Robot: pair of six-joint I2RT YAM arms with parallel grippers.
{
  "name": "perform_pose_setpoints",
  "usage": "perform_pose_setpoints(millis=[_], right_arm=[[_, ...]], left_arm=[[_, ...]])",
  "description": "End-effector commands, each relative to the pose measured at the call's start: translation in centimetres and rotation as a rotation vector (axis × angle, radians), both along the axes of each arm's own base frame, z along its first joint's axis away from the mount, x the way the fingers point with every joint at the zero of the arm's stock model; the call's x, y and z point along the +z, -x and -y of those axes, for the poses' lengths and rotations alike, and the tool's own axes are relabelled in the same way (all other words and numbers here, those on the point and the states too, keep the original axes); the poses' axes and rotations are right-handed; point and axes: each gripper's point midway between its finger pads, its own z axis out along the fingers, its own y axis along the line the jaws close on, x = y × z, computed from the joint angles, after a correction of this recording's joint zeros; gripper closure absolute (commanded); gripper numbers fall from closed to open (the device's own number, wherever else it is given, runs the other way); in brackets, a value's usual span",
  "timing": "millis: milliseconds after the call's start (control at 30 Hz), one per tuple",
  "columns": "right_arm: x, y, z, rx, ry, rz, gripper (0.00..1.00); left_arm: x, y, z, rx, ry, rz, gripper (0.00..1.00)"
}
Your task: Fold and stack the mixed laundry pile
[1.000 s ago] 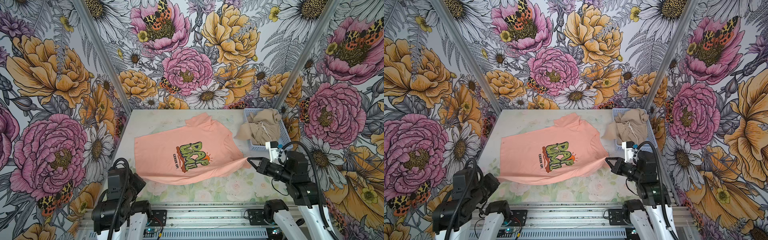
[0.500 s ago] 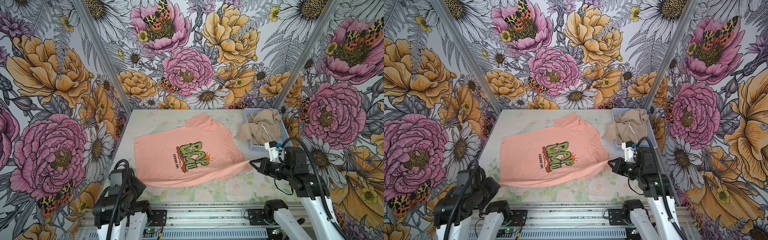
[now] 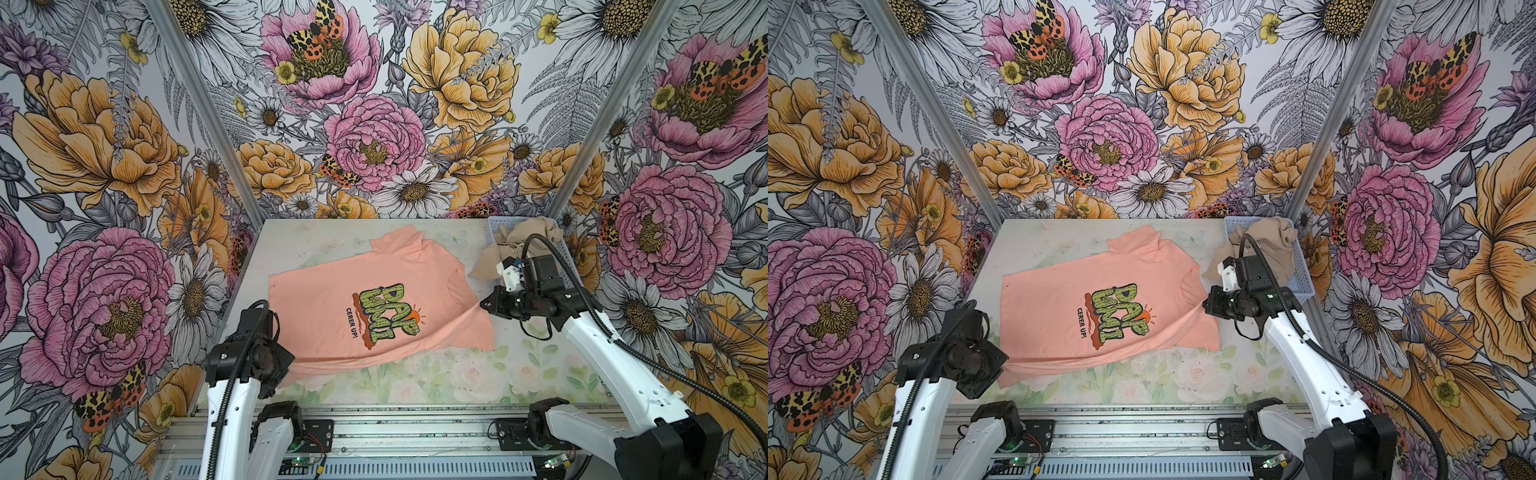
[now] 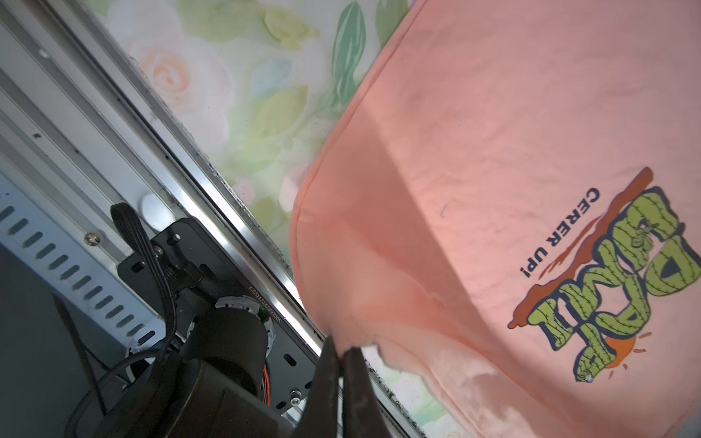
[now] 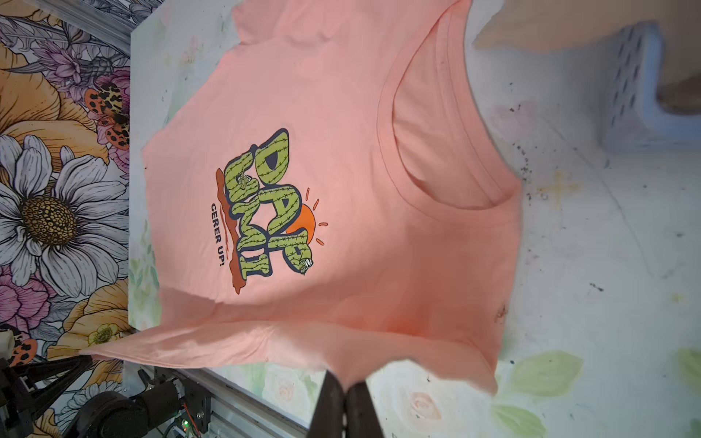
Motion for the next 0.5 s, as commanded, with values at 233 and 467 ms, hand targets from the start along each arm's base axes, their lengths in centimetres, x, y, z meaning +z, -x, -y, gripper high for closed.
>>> perform_pose_setpoints(millis=[233, 467], right_arm=[[-0.7, -6.7, -0.4, 0.014, 0.098, 0.070, 1.00], [-3.1, -9.4, -1.5, 0.062, 0.115, 0.037, 1.00]], left_arm=[[-4.3, -2.1, -0.8, 0.085, 0.001, -0.148, 1.00], [-5.1, -3.0, -1.8, 0.119, -0.011, -0.146, 1.00]])
